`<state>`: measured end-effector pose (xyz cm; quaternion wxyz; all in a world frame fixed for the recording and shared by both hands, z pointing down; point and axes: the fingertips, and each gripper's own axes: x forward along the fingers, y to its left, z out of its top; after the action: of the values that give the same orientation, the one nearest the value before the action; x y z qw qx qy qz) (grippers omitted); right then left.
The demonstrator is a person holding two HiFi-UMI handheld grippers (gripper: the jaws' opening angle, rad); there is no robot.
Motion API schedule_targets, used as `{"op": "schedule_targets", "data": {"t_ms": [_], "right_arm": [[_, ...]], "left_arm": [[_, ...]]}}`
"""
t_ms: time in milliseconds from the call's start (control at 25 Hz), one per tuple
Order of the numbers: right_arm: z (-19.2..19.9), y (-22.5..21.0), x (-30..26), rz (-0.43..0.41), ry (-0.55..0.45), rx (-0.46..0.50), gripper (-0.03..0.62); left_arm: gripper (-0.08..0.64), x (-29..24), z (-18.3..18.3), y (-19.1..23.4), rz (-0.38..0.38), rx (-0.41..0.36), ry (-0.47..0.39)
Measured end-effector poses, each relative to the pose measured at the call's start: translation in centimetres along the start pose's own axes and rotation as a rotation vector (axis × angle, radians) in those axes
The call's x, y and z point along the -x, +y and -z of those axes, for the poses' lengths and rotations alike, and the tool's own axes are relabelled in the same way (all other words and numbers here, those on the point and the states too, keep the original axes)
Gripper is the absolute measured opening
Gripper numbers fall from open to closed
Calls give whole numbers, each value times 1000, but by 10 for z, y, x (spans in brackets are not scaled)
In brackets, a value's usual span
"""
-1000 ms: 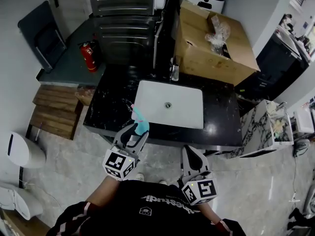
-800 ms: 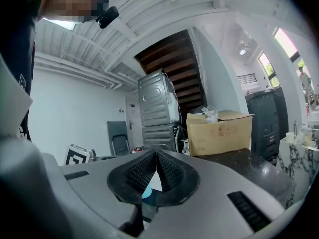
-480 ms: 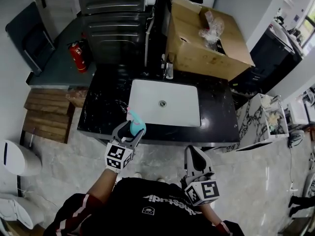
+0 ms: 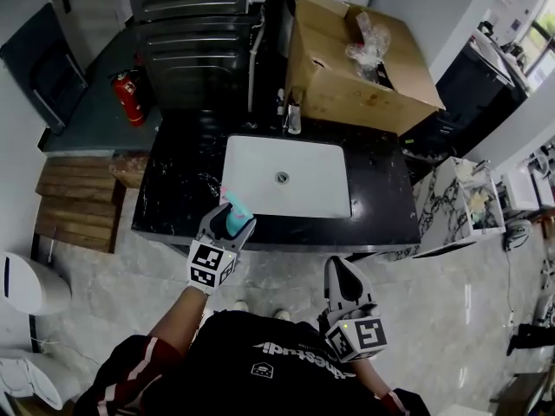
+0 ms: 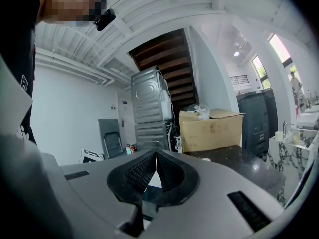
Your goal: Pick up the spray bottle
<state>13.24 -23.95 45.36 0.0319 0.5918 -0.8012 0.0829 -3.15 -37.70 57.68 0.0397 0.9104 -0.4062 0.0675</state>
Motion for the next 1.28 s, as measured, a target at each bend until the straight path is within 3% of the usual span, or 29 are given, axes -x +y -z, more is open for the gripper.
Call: {"op": "schedule_targets", "data": {"t_ms": [360, 640, 1280], "right_arm": [[-1, -3, 6, 19, -1, 2, 38], [-6, -2, 6, 18, -32, -24, 38], [1, -4, 8, 16, -3, -6, 38]], "left_arm": [[258, -11, -5, -1, 9, -26, -6], [169, -10, -7, 6, -23, -34, -20], [156, -7, -18, 6, -22, -25, -48]]}}
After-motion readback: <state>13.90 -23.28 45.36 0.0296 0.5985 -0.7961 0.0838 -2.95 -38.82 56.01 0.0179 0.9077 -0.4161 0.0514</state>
